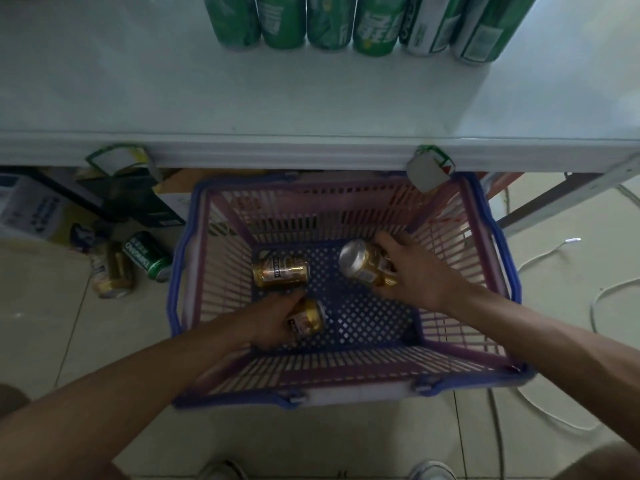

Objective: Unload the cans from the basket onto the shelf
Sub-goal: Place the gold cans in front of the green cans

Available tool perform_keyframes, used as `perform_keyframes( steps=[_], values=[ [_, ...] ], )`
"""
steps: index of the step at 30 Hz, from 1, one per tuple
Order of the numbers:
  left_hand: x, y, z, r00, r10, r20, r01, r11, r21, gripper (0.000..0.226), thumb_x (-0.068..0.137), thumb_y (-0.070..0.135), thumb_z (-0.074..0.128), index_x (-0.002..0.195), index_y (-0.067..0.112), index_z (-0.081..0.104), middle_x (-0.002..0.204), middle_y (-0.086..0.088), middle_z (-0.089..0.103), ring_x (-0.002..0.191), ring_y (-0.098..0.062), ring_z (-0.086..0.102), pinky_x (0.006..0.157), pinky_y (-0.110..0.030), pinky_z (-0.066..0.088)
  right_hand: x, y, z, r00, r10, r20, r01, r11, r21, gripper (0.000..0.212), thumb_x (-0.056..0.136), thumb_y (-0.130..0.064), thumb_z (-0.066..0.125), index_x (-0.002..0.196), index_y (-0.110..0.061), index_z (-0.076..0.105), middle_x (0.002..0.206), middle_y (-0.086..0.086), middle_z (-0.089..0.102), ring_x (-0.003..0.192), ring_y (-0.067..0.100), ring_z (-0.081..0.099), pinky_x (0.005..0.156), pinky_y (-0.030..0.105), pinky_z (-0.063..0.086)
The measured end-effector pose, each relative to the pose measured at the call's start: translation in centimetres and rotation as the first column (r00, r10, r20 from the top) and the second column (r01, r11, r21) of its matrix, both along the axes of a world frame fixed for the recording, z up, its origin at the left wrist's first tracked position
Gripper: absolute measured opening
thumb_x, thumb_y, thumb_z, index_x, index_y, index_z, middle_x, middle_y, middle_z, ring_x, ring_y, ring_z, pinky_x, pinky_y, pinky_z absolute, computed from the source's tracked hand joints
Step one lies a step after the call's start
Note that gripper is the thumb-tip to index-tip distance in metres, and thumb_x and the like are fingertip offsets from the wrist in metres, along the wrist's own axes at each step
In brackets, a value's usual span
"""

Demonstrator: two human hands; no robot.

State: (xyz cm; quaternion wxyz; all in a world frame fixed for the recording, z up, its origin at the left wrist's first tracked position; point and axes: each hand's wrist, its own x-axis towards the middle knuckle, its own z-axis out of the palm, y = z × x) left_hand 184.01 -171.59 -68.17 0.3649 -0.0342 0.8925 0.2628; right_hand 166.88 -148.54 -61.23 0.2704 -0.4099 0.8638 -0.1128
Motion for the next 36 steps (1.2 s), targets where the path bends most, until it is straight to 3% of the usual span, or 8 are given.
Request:
perform_keyframes(
  steps=[5,11,14,17,22,25,29,36],
  values=[
    [-1.1,-1.6,4.0,0.992,0.087,-0.095,-0.079,0.993,0.088,0.098,0.082,0.023,0.081,0.157,0.018,0.019,0.151,-0.007,0.042,0.130,-0.022,0.048,0.107,-0.033,0.044,-0.1,0.8,5.0,1.000,-0.021,-0.002,0.021,0.998,-0.054,0.073,0.076,-0.041,0.083,0.131,-0.036,0.036,0.118,-0.002,0.048,0.096,0.019,0.056,0.076,0.034,0.051],
    [-2.3,-2.8,8.4,0.977,0.103,-0.185,-0.072,0.983,0.166,0.078,0.080,0.027,0.083,0.143,0.022,0.037,0.129,-0.004,0.055,0.111,-0.019,0.056,0.094,-0.038,0.052,-0.2,1.3,10.1,0.992,-0.049,-0.121,0.021,0.975,-0.220,0.084,0.072,-0.056,0.080,0.141,-0.039,0.036,0.133,-0.009,0.050,0.106,0.011,0.054,0.087,0.029,0.052],
    [-2.6,-3.3,10.6,0.973,0.088,-0.212,-0.047,0.980,0.193,0.073,0.081,0.030,0.082,0.140,0.024,0.039,0.125,-0.001,0.058,0.107,-0.016,0.058,0.090,-0.036,0.053,-0.2,0.5,12.4,0.981,-0.069,-0.181,-0.001,0.932,-0.362,0.081,0.070,-0.057,0.081,0.138,-0.033,0.043,0.126,-0.013,0.053,0.097,0.002,0.056,0.080,0.007,0.044],
    [-3.2,-3.8,13.1,0.966,0.070,-0.248,-0.023,0.982,0.189,0.075,0.081,0.028,0.082,0.142,0.022,0.039,0.128,0.000,0.057,0.111,-0.017,0.058,0.092,-0.035,0.051,-0.3,-0.7,14.4,0.969,-0.140,-0.202,0.023,0.869,-0.494,0.077,0.067,-0.060,0.079,0.133,-0.031,0.048,0.116,-0.014,0.057,0.092,-0.007,0.057,0.075,-0.001,0.040],
    [-4.5,-5.6,18.2,0.935,0.149,-0.321,-0.040,0.946,0.322,0.072,0.079,0.029,0.085,0.138,0.029,0.044,0.129,0.013,0.058,0.118,-0.007,0.057,0.100,-0.037,0.050,-1.1,-3.0,16.3,0.948,-0.256,-0.189,0.075,0.756,-0.650,0.077,0.066,-0.062,0.078,0.131,-0.034,0.048,0.118,-0.013,0.061,0.092,-0.001,0.062,0.074,0.002,0.047],
    [-5.1,-7.3,21.4,0.919,0.195,-0.344,-0.059,0.928,0.368,0.079,0.078,0.039,0.085,0.142,0.041,0.038,0.136,0.022,0.055,0.123,0.002,0.055,0.100,-0.029,0.051,-1.8,-4.6,16.7,0.934,-0.315,-0.166,0.110,0.698,-0.708,0.075,0.067,-0.056,0.084,0.129,-0.037,0.047,0.119,-0.014,0.061,0.095,0.004,0.065,0.075,0.016,0.054],
    [-5.2,-9.2,24.2,0.858,0.358,-0.369,-0.114,0.833,0.542,0.076,0.077,0.019,0.087,0.139,0.024,0.044,0.133,0.003,0.061,0.124,-0.017,0.060,0.100,-0.047,0.052,-2.2,-6.2,16.7,0.916,-0.374,-0.148,0.146,0.651,-0.745,0.073,0.068,-0.053,0.087,0.126,-0.036,0.045,0.118,-0.015,0.061,0.095,0.003,0.065,0.073,0.027,0.061],
    [-5.4,-10.9,25.9,0.644,0.647,-0.408,-0.162,0.636,0.754,0.066,0.078,0.012,0.085,0.133,0.017,0.049,0.123,-0.004,0.069,0.112,-0.024,0.069,0.087,-0.032,0.060,-2.3,-8.3,16.7,0.912,-0.409,-0.028,0.224,0.555,-0.801,0.069,0.067,-0.053,0.086,0.121,-0.044,0.043,0.115,-0.028,0.057,0.100,-0.006,0.065,0.069,0.024,0.063]
  ],
)
